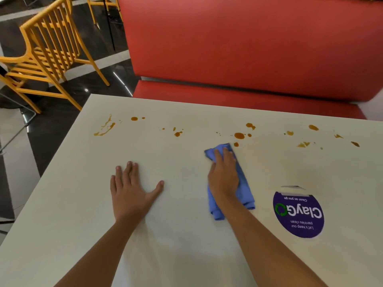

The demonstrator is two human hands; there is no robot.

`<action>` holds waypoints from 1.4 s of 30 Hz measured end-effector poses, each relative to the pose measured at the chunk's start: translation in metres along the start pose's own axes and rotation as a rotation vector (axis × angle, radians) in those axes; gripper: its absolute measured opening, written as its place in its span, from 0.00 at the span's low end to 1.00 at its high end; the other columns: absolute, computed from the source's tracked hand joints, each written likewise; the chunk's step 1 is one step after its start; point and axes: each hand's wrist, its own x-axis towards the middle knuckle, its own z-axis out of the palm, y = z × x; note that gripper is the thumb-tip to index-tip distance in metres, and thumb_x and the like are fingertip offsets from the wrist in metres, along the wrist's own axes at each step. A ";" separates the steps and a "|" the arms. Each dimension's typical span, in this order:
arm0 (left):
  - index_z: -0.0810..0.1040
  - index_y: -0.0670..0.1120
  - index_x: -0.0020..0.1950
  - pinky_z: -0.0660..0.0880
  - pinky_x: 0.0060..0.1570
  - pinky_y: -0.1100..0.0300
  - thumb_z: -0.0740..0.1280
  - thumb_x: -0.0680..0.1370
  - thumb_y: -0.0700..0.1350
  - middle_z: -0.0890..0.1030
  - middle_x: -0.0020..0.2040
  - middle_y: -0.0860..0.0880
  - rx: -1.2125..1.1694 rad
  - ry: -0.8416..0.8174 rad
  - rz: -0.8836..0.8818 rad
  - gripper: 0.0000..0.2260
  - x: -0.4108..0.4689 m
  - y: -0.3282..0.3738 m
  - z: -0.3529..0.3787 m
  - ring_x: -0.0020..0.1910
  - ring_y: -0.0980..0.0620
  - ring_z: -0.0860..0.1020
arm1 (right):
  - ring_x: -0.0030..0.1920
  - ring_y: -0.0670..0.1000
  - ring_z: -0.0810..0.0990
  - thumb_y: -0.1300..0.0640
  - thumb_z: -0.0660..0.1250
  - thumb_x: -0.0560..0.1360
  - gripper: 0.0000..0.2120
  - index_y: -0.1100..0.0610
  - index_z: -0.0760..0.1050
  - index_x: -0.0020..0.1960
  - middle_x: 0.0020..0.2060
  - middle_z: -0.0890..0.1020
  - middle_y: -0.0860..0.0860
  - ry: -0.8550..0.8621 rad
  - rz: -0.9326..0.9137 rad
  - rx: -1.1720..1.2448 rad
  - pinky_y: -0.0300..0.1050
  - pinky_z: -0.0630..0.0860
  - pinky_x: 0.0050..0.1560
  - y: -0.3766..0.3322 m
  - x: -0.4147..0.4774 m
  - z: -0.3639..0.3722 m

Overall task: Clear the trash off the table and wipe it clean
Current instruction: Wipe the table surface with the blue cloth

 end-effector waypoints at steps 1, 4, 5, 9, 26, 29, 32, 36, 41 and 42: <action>0.52 0.45 0.76 0.41 0.74 0.53 0.44 0.65 0.75 0.53 0.77 0.49 -0.002 0.001 -0.001 0.48 0.000 -0.001 0.000 0.76 0.47 0.45 | 0.63 0.61 0.74 0.65 0.69 0.71 0.19 0.58 0.75 0.61 0.62 0.75 0.60 -0.007 -0.056 0.005 0.51 0.80 0.51 -0.003 -0.004 0.005; 0.54 0.45 0.76 0.43 0.74 0.53 0.45 0.65 0.75 0.54 0.77 0.49 -0.015 0.016 -0.003 0.48 0.000 -0.002 0.001 0.76 0.47 0.46 | 0.59 0.55 0.79 0.60 0.76 0.64 0.22 0.54 0.78 0.58 0.58 0.79 0.54 -0.090 -0.206 -0.013 0.40 0.79 0.49 -0.007 -0.025 0.005; 0.54 0.45 0.76 0.43 0.74 0.52 0.45 0.65 0.75 0.54 0.77 0.49 -0.017 0.016 -0.004 0.48 0.000 -0.002 0.001 0.76 0.47 0.47 | 0.58 0.52 0.79 0.59 0.78 0.62 0.24 0.54 0.78 0.57 0.57 0.80 0.52 -0.120 -0.239 -0.009 0.37 0.78 0.49 -0.005 -0.033 0.001; 0.54 0.45 0.76 0.44 0.74 0.52 0.45 0.64 0.76 0.55 0.77 0.49 -0.020 0.012 -0.006 0.49 0.000 -0.002 0.001 0.76 0.47 0.47 | 0.58 0.51 0.78 0.67 0.74 0.63 0.22 0.57 0.78 0.56 0.57 0.80 0.53 -0.097 -0.352 0.135 0.36 0.72 0.55 0.020 -0.056 -0.011; 0.53 0.43 0.76 0.42 0.74 0.51 0.43 0.65 0.74 0.54 0.77 0.46 -0.035 -0.012 0.035 0.49 0.000 -0.003 0.002 0.76 0.45 0.46 | 0.72 0.53 0.58 0.63 0.55 0.78 0.21 0.54 0.64 0.71 0.72 0.62 0.52 0.015 -0.086 0.125 0.44 0.56 0.70 0.093 -0.067 -0.078; 0.62 0.40 0.72 0.48 0.73 0.47 0.48 0.66 0.70 0.63 0.72 0.42 -0.105 0.002 0.060 0.44 -0.003 0.007 -0.001 0.73 0.41 0.54 | 0.72 0.54 0.59 0.65 0.56 0.78 0.22 0.54 0.64 0.71 0.72 0.62 0.53 -0.048 -0.103 0.077 0.44 0.56 0.70 0.090 -0.061 -0.070; 0.70 0.39 0.65 0.57 0.70 0.45 0.51 0.68 0.65 0.71 0.64 0.42 -0.155 0.047 0.179 0.37 -0.014 0.038 0.005 0.65 0.44 0.63 | 0.63 0.58 0.75 0.67 0.61 0.72 0.22 0.58 0.70 0.65 0.64 0.74 0.59 -0.145 -0.158 0.064 0.44 0.65 0.64 0.077 -0.053 -0.053; 0.73 0.39 0.62 0.65 0.65 0.42 0.55 0.71 0.61 0.73 0.61 0.43 -0.271 0.049 0.246 0.31 -0.034 0.094 0.021 0.62 0.46 0.65 | 0.62 0.59 0.75 0.54 0.51 0.76 0.21 0.58 0.73 0.64 0.64 0.75 0.59 -0.254 -0.239 -0.069 0.49 0.72 0.61 0.078 -0.018 -0.054; 0.67 0.42 0.70 0.52 0.73 0.49 0.48 0.71 0.63 0.66 0.70 0.46 -0.247 -0.039 0.269 0.35 -0.051 0.150 0.037 0.71 0.44 0.60 | 0.75 0.55 0.53 0.57 0.50 0.82 0.20 0.53 0.58 0.74 0.75 0.53 0.52 -0.247 -0.108 -0.083 0.47 0.53 0.73 0.131 0.036 -0.076; 0.65 0.43 0.71 0.48 0.74 0.51 0.46 0.70 0.63 0.64 0.72 0.47 -0.240 -0.048 0.272 0.36 -0.052 0.160 0.038 0.73 0.45 0.57 | 0.74 0.55 0.54 0.58 0.51 0.82 0.20 0.53 0.58 0.74 0.75 0.53 0.52 -0.245 -0.068 -0.062 0.48 0.55 0.72 0.144 0.042 -0.084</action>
